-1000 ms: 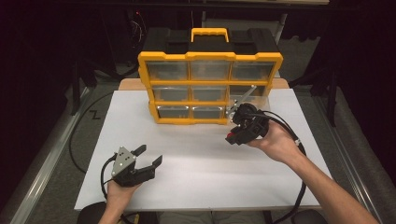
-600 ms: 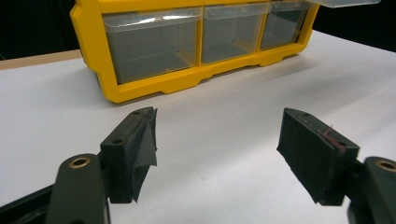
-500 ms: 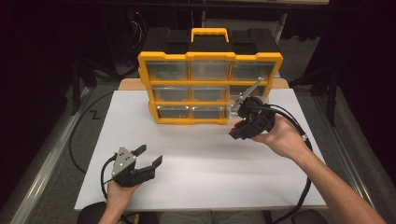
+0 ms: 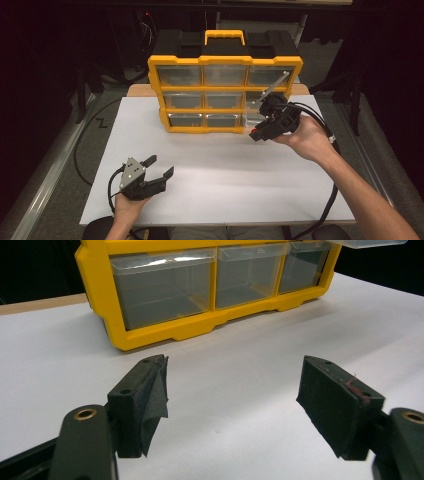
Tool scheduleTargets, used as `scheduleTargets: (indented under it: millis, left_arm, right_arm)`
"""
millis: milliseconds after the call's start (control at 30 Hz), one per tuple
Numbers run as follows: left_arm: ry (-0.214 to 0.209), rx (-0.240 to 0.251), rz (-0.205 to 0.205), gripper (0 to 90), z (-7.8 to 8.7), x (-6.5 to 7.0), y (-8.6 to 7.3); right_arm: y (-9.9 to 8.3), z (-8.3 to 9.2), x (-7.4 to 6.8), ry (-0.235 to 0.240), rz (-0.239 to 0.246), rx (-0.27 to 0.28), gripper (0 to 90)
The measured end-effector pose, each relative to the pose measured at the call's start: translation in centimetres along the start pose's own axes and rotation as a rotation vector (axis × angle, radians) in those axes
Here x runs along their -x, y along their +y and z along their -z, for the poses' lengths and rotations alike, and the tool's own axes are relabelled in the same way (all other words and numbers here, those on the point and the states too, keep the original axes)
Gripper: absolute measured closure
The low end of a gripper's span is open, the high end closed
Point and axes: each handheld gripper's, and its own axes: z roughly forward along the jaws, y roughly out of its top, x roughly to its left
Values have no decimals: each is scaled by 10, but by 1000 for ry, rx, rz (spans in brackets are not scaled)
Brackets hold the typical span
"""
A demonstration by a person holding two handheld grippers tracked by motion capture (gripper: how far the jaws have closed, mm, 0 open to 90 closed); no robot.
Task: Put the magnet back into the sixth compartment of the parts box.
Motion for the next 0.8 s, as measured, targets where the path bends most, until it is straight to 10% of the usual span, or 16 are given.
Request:
scheduleTargets:
  millis: [800]
  left_arm:
    - [7,5,-2,278,1,0,0]
  right_arm:
    - [4,10,29,-35,-93,13,647]
